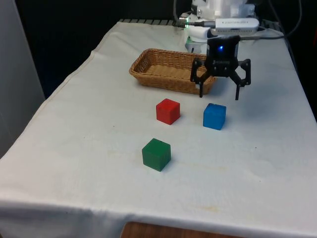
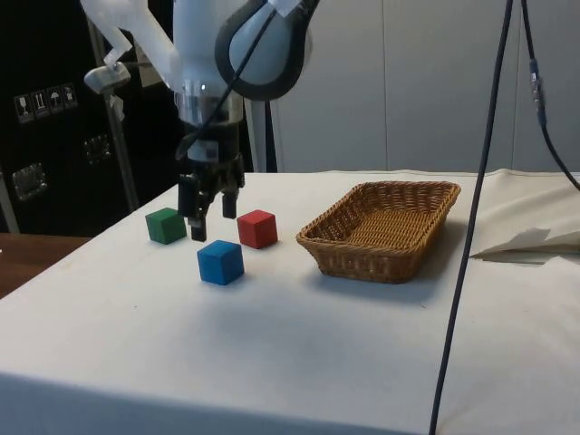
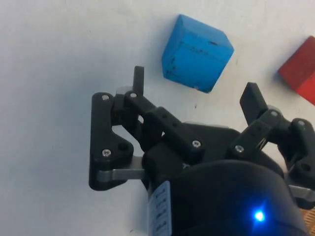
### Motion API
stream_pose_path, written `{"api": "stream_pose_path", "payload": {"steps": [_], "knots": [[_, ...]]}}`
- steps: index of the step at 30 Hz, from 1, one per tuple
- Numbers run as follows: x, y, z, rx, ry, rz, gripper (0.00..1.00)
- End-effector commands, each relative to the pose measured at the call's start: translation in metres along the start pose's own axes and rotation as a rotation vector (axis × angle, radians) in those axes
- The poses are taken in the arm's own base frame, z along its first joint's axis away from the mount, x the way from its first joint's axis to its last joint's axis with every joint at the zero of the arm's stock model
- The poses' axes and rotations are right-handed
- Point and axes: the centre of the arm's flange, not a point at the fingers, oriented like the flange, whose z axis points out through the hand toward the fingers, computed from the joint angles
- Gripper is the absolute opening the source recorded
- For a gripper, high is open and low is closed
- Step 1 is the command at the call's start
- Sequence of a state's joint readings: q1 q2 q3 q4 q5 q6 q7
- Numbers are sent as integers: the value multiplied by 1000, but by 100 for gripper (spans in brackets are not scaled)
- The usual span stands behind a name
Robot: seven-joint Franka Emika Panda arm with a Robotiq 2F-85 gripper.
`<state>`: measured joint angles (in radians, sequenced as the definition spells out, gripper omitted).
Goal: Pick up the blue cube and place it into the basket.
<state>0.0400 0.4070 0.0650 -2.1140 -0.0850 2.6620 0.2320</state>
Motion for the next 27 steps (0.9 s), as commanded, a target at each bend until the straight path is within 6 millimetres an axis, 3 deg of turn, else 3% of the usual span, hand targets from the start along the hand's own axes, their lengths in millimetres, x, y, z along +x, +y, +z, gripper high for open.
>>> {"api": "stream_pose_path", "payload": {"steps": [1,27], "knots": [[0,1,4,-2,8,8,100],[2,11,48,-13,4,62,100]]}}
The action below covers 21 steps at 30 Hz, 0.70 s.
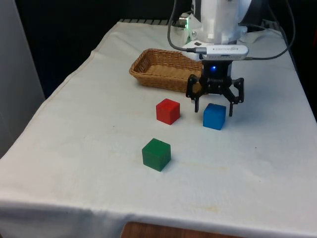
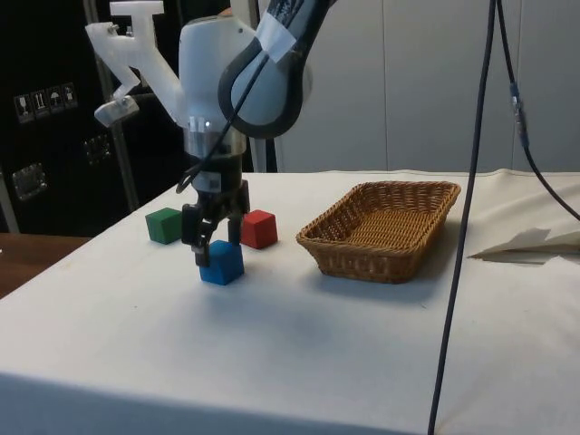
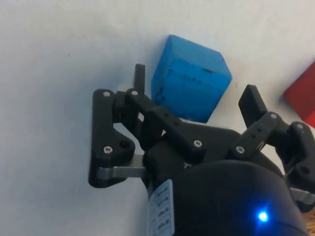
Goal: Pick up the blue cube and place it into the basket.
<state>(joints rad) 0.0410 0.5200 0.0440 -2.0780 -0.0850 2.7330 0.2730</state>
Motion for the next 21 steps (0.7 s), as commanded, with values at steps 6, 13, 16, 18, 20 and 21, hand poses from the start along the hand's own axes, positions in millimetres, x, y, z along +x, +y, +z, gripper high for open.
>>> {"api": "stream_pose_path", "payload": {"steps": [6,13,16,18,20,21], "knots": [[1,0,2,-8,9,5,100],[0,-2,3,-8,8,2,100],[0,-2,3,-6,5,2,100],[0,-2,2,-4,3,1,100],[-1,-2,2,-3,1,0,100],[-1,-3,2,-2,1,0,100]]}}
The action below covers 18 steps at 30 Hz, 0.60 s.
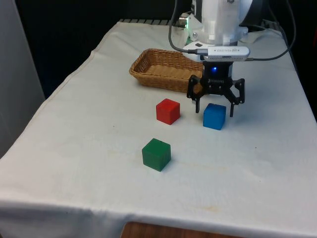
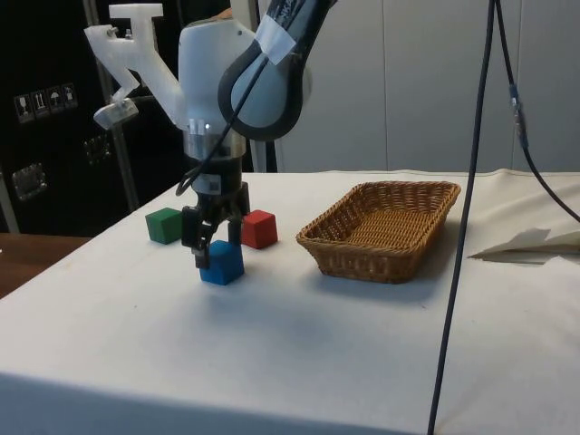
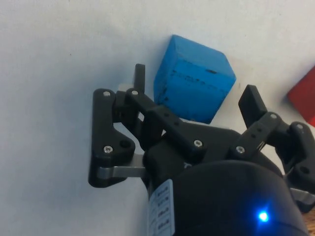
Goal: Pick up the blue cube and place it into the basket.
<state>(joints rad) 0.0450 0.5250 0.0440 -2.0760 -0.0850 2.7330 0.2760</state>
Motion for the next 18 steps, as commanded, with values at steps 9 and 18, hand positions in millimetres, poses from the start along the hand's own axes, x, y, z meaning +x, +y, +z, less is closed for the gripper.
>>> {"api": "stream_pose_path", "payload": {"steps": [9,18], "knots": [[-2,1,5,-2,-3,3,100],[-3,1,5,-2,-8,3,80]]}}
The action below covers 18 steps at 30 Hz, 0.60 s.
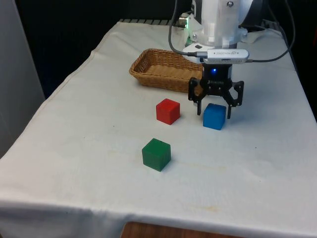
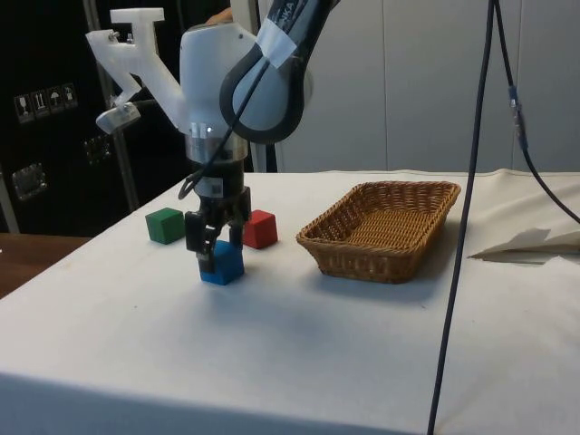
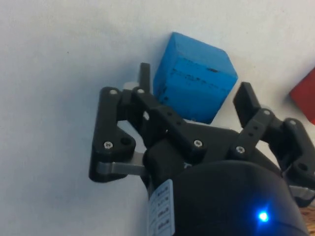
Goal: Pick up the blue cube and place it into the basket.
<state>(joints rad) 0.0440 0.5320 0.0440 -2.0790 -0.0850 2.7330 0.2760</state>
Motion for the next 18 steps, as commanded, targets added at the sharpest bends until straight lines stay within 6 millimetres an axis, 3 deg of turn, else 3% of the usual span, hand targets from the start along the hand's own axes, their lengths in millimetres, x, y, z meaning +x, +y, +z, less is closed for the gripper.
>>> {"api": "stream_pose_path", "payload": {"steps": [1,4,5,6,7,18], "knots": [[0,0,0,0,1,2,70],[0,0,0,0,0,0,36],[0,0,0,0,1,1,36],[0,0,-1,0,1,1,24],[0,0,0,-1,0,1,3],[0,0,-1,0,-1,0,2]]}}
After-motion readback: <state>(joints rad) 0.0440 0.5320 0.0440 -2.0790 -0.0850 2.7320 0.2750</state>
